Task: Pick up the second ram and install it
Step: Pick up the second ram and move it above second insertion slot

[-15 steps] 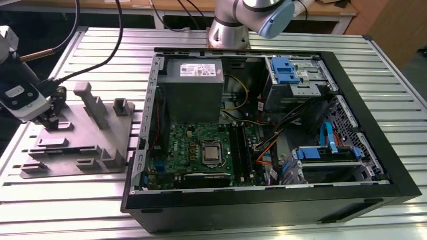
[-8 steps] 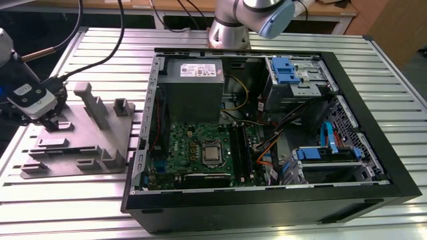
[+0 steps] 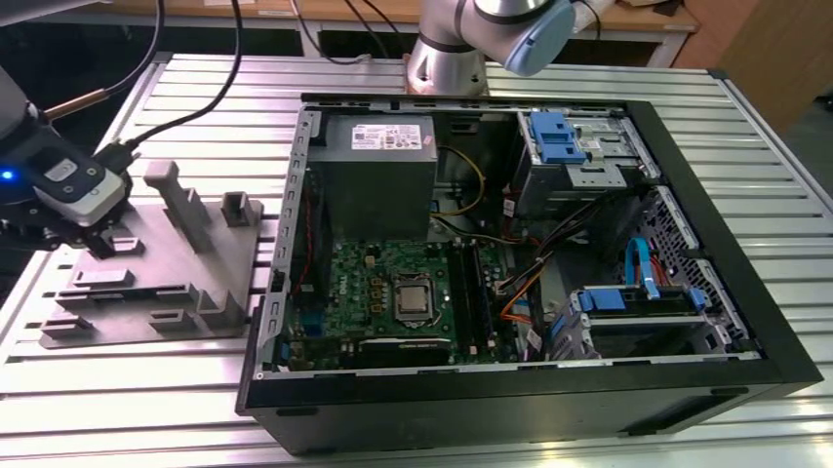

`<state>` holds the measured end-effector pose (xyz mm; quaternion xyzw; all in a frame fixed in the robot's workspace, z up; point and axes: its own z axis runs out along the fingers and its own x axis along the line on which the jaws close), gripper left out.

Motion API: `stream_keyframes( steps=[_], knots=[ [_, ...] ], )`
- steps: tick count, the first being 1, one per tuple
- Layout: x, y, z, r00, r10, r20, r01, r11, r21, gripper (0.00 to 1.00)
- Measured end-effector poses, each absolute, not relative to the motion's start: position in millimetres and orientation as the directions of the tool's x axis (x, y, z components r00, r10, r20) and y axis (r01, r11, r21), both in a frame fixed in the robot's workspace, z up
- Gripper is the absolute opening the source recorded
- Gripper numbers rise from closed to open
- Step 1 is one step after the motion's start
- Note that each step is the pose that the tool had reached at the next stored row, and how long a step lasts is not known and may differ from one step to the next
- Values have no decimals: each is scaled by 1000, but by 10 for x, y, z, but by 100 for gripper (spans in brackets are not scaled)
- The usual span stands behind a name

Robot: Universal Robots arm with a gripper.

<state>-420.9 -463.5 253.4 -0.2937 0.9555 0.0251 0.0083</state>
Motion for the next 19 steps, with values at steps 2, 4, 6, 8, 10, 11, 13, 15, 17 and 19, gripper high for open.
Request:
stream_keyframes(
  steps=[2, 4, 6, 8, 10, 11, 13, 15, 17, 19],
  knots=[
    [-4209, -4635, 2525, -807, -590, -30, -591, 806, 43, 10],
    [-4209, -4635, 2516, -784, -620, -30, -620, 783, 43, 10],
    [-4209, -4635, 2509, -762, -647, -30, -648, 760, 43, 10],
    [-4209, -4635, 2501, -738, -674, -30, -675, 737, 43, 10],
    [-4209, -4635, 2492, -712, -702, -31, -702, 711, 43, 10],
    [-4209, -4635, 2487, -699, -714, -31, -715, 698, 43, 10],
    [-4209, -4635, 2478, -673, -739, -31, -740, 672, 43, 10],
    [-4209, -4635, 2471, -646, -763, -30, -763, 645, 43, 10],
    [-4209, -4635, 2462, -617, -786, -30, -787, 616, 43, 10],
    [-4209, -4635, 2453, -588, -808, -30, -809, 587, 43, 10]
  ],
)
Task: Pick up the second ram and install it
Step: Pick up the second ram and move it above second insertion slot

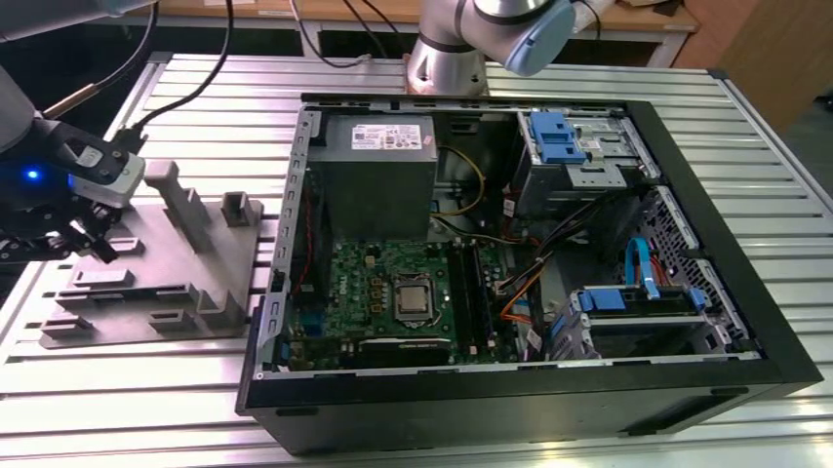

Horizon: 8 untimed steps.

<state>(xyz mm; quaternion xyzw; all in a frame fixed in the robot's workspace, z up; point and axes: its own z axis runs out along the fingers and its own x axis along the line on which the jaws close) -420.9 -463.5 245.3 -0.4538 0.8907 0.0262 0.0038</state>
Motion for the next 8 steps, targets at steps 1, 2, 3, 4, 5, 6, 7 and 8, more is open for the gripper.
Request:
stream_keyframes(
  steps=[1, 2, 3, 4, 5, 6, 7, 8],
  knots=[
    [-4209, -4635, 2447, -574, -819, -31, -819, 572, 43, 10],
    [-4209, -4635, 2441, -559, -829, -31, -829, 557, 43, 10],
    [-4209, -4635, 2435, -544, -839, -31, -839, 542, 43, 10],
    [-4209, -4635, 2430, -529, -848, -31, -849, 527, 43, 10],
    [-4209, -4635, 2424, -512, -858, -31, -859, 511, 43, 10],
    [-4209, -4635, 2416, -497, -867, -31, -868, 495, 43, 10],
    [-4209, -4634, 2410, -481, -876, -31, -876, 480, 43, 10],
    [-4209, -4635, 2403, -465, -885, -31, -885, 463, 43, 10]
  ],
)
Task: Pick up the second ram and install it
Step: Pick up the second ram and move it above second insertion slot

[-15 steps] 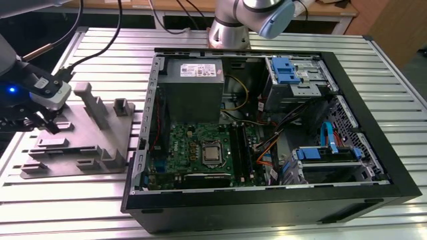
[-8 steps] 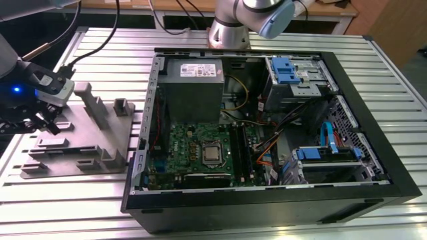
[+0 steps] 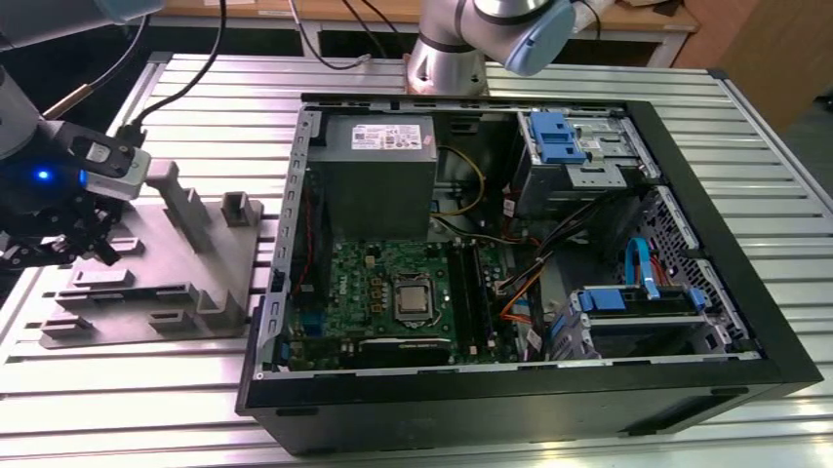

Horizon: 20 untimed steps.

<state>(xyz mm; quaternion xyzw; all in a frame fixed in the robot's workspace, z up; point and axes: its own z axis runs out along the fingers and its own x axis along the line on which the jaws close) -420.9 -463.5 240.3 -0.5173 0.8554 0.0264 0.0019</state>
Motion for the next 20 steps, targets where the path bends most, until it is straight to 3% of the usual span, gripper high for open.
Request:
stream_keyframes(
  steps=[20],
  knots=[
    [-4209, -4635, 2239, -120, -992, -31, -992, 118, 43, 10]
  ],
)
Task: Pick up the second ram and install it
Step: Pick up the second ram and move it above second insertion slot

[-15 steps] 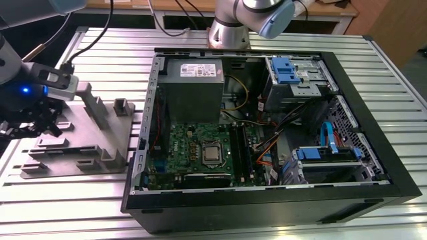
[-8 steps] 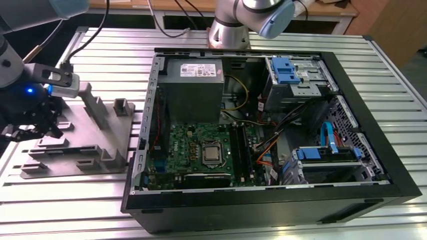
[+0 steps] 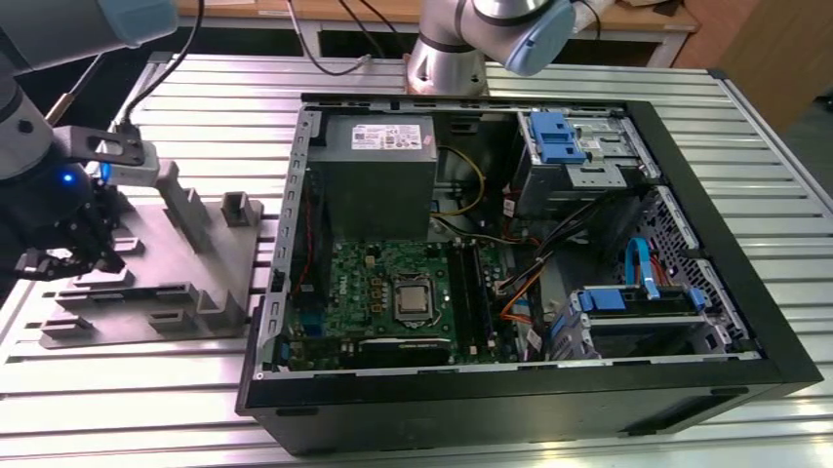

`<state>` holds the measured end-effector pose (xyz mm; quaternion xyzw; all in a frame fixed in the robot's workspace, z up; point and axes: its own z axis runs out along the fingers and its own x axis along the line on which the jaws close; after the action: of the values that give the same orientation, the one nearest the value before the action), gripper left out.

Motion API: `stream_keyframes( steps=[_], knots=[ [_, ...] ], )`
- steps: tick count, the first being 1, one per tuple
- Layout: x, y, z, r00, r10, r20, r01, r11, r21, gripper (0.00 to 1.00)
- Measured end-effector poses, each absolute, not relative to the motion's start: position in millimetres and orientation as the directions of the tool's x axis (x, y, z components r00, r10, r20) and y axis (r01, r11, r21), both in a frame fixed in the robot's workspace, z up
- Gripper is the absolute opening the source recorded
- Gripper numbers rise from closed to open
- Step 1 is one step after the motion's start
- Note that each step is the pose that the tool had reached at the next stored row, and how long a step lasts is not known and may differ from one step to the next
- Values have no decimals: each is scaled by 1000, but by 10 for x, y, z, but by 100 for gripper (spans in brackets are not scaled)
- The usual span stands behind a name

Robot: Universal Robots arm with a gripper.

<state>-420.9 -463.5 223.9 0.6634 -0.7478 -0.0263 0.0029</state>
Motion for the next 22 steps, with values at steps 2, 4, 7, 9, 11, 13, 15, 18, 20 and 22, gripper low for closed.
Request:
stream_keyframes(
  steps=[2, 4, 7, 9, 11, 13, 15, 18, 20, 22],
  knots=[
    [-4209, -4635, 2222, -84, -996, -31, -996, 83, 43, 10],
    [-4209, -4635, 2203, -47, -998, -31, -998, 45, 43, 10],
    [-4209, -4635, 2178, 7, -1000, -31, -999, -9, 43, 10],
    [-4209, -4635, 2163, 43, -999, -31, -998, -45, 43, 10],
    [-4209, -4635, 2156, 79, -996, -30, -996, -80, 43, 10],
    [-4210, -4635, 2156, 102, -994, -30, -994, -103, 41, 10],
    [-4215, -4634, 2153, 107, -994, -30, -994, -108, 32, 10],
    [-4219, -4636, 2154, 106, -994, -29, -994, -106, 26, 10],
    [-4219, -4637, 2152, 94, -995, -29, -995, -95, 26, 10],
    [-4219, -4640, 2150, 81, -996, -29, -996, -82, 26, 10]
  ],
)
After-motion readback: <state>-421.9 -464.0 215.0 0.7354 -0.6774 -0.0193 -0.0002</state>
